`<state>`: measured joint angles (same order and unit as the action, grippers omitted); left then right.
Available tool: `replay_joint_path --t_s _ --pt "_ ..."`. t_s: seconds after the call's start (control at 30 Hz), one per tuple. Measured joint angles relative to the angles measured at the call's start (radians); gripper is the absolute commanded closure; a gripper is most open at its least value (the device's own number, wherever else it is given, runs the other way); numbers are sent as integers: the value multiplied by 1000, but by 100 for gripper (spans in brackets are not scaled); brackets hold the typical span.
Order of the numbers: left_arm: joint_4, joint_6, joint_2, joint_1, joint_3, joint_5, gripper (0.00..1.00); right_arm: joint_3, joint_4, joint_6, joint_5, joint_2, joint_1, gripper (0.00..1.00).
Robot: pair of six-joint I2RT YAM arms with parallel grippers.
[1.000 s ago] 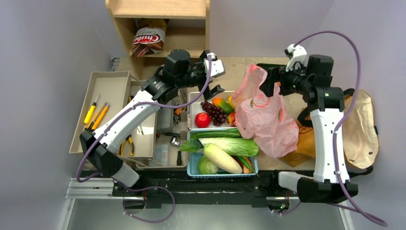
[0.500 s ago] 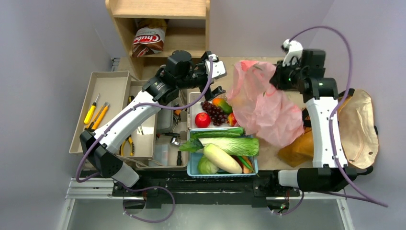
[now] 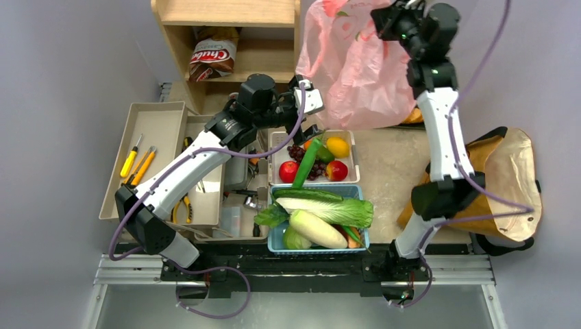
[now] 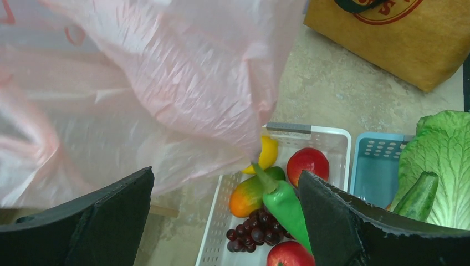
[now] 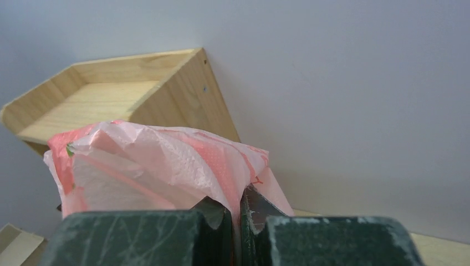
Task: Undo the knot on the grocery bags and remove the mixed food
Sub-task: Pick up the takeout bag at the center of the board.
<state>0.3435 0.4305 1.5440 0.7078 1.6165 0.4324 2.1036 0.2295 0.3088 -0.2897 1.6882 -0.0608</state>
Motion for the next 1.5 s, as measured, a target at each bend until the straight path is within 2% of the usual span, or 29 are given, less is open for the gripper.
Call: replay_joint_path --t_s 0.13,0.23,0.43,0.6,0.73,0.83,1.0,1.3,1.5 --pt "-18 3 -4 -5 -19 -8 9 63 -46 27 49 189 -40 100" --pt "-43 -12 -7 -31 -52 4 8 29 -46 10 66 235 -40 100" --pt "-137 -74 16 -84 -193 28 9 -193 -40 -48 69 67 -30 100" --pt "-248 -188 75 -66 -296 109 9 -215 -50 -82 71 -79 -30 100" --pt "-385 -268 49 -45 -451 167 8 -234 -60 -113 72 -158 -31 100" --pt "-417 -289 -1 -38 -537 207 8 -282 -56 -127 72 -203 -31 100" --pt "-459 -287 -51 -23 -547 272 13 -383 -16 -138 72 -272 -31 100" --pt "-480 -261 -16 96 -520 282 34 -484 49 -153 92 -396 -31 100" --pt "-478 -230 56 180 -518 198 40 -515 63 -156 100 -462 -31 100"
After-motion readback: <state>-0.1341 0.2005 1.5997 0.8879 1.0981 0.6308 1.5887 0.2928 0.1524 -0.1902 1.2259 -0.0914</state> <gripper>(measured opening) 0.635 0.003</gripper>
